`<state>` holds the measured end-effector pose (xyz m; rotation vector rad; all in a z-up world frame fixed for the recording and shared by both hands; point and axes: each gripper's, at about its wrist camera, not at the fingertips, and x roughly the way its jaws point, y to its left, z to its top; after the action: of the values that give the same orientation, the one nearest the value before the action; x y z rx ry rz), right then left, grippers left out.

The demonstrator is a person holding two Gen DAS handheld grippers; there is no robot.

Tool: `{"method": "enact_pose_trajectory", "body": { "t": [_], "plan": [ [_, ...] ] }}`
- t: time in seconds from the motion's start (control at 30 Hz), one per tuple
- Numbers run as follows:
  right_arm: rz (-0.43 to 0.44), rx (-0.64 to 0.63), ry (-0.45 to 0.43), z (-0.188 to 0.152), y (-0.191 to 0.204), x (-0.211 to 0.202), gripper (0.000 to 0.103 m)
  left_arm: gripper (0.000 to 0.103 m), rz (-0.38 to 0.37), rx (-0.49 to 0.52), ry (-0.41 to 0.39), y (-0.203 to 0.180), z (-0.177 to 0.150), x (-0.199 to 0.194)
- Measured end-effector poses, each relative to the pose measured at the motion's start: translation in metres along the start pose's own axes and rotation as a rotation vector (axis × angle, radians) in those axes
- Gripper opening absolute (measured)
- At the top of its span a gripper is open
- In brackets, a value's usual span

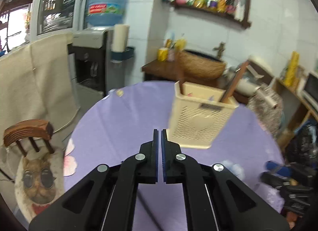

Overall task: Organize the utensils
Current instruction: 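Lift the metal spoon and black chopstick and lower them into the cream holder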

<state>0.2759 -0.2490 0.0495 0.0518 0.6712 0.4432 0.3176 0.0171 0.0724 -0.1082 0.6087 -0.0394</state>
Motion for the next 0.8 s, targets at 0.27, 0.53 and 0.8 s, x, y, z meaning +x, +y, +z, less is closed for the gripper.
{"method": "enact_pose_trajectory", "body": {
  "t": [0.27, 0.53, 0.8],
  "plan": [
    [-0.013, -0.020, 0.003, -0.002, 0.007, 0.000, 0.036, 0.060, 0.158, -0.140, 0.151, 0.053, -0.038, 0.048],
    [0.001, -0.023, 0.005, -0.003, 0.010, 0.000, 0.036, 0.050, 0.226, -0.134, 0.244, 0.036, -0.072, 0.092],
    [0.007, -0.013, 0.010, -0.004, 0.006, 0.000, 0.036, 0.029, 0.311, -0.155, 0.267, 0.032, -0.083, 0.109]
  ]
}}
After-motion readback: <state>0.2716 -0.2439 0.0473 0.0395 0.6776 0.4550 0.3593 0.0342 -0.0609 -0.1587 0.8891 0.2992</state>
